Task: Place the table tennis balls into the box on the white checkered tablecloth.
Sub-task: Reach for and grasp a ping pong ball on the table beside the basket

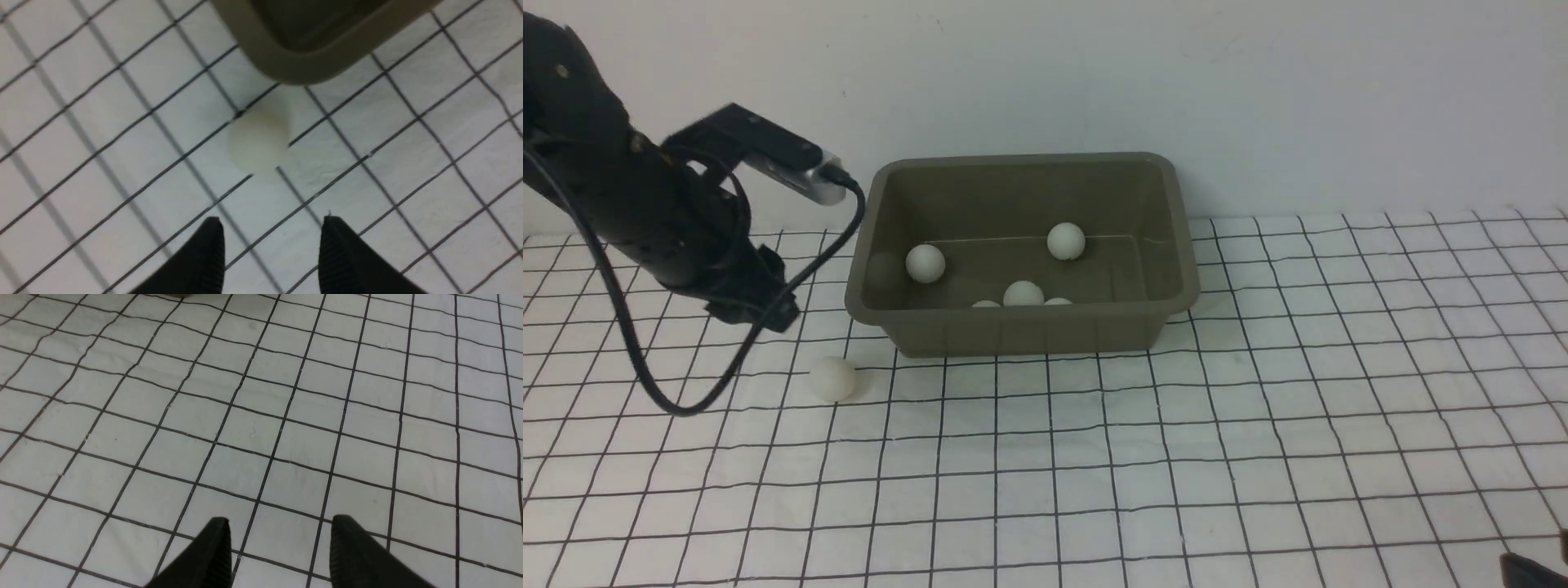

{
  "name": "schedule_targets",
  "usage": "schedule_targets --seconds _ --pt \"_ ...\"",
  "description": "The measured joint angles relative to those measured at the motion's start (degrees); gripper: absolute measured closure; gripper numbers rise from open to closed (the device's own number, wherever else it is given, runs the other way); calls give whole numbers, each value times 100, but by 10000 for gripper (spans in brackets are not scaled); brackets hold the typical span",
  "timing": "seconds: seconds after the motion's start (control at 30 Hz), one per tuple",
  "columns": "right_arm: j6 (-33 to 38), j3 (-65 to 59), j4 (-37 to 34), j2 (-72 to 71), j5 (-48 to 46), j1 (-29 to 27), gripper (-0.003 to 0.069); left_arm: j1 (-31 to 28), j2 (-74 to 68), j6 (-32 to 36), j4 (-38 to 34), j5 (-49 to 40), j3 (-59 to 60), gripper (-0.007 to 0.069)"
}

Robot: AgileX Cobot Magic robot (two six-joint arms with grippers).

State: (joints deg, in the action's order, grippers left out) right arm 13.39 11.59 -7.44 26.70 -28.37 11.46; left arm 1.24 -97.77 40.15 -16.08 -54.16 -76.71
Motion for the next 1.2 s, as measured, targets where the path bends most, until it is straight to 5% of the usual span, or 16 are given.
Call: schedule_targets --seconds 0.23,0.63,0.97,1.2 --pt "0 0 0 0 0 0 345 5 -877 565 -454 303 0 335" --pt "0 0 0 0 0 0 345 5 -1367 592 -515 958 0 166" --pt "0 0 0 0 0 0 345 5 -1758 586 -557 1372 0 167" --pt "0 0 0 0 0 0 345 5 -1758 586 -557 1382 0 274"
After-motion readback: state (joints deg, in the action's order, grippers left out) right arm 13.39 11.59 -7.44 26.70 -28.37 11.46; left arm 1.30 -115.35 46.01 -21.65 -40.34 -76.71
